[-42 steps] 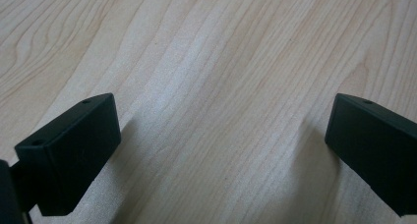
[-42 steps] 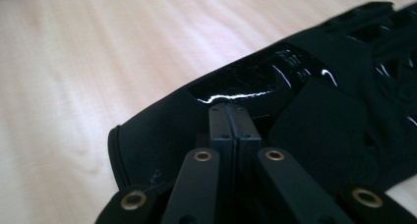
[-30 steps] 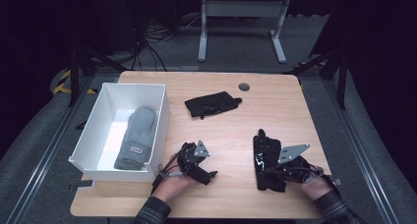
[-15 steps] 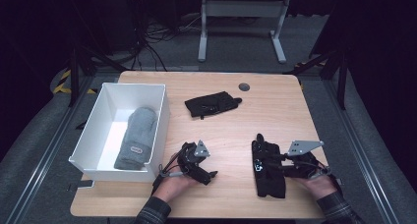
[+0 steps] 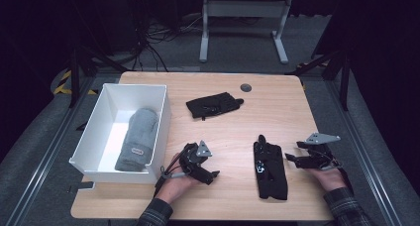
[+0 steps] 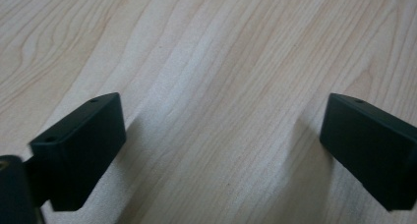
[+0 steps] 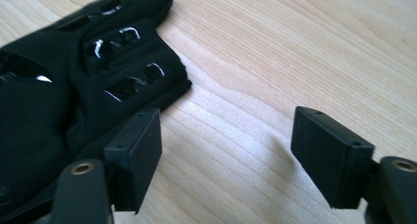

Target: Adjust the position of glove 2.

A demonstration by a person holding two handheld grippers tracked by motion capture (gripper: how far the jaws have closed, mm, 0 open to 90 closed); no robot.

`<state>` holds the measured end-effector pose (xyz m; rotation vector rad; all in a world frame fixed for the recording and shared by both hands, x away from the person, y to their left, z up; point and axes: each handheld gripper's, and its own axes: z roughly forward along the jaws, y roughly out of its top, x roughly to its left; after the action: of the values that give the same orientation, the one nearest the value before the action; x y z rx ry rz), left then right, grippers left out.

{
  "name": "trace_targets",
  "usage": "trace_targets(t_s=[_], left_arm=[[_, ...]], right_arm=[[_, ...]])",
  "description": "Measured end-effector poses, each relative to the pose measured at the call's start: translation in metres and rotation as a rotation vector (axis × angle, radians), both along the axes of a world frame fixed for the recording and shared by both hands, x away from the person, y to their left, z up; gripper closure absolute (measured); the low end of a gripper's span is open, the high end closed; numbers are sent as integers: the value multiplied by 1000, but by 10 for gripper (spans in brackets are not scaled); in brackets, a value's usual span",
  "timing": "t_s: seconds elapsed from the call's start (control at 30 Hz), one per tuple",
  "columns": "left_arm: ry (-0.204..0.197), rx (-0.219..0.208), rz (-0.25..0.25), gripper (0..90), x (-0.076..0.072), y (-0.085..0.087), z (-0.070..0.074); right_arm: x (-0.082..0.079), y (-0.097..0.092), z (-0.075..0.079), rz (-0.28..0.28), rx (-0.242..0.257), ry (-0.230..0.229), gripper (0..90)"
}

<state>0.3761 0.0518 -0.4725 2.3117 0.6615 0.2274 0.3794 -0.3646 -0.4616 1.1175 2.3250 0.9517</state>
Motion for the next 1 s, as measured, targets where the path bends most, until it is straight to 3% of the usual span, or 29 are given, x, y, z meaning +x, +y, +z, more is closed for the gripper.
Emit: trace_targets(t_s=[0.13, 0.37, 0.4, 0.57, 0.73, 1.0], left_arm=[[16, -9, 33, 246, 9, 1, 7], [20, -30, 119, 796, 30, 0, 17], [18, -48, 131, 878, 42, -2, 23], [6, -51, 152, 900, 61, -6, 30], [-16, -59, 203, 900, 91, -8, 34], [-27, -29, 284, 900, 135, -10, 33]], right_arm=[[1, -2, -2, -16, 24, 9, 247], [2, -2, -2, -10, 20, 15, 207], [2, -2, -2, -9, 19, 15, 205], [2, -2, -2, -7, 20, 16, 202], [2, -1, -3, -5, 19, 17, 197], [2, -1, -2, -2, 17, 17, 195]])
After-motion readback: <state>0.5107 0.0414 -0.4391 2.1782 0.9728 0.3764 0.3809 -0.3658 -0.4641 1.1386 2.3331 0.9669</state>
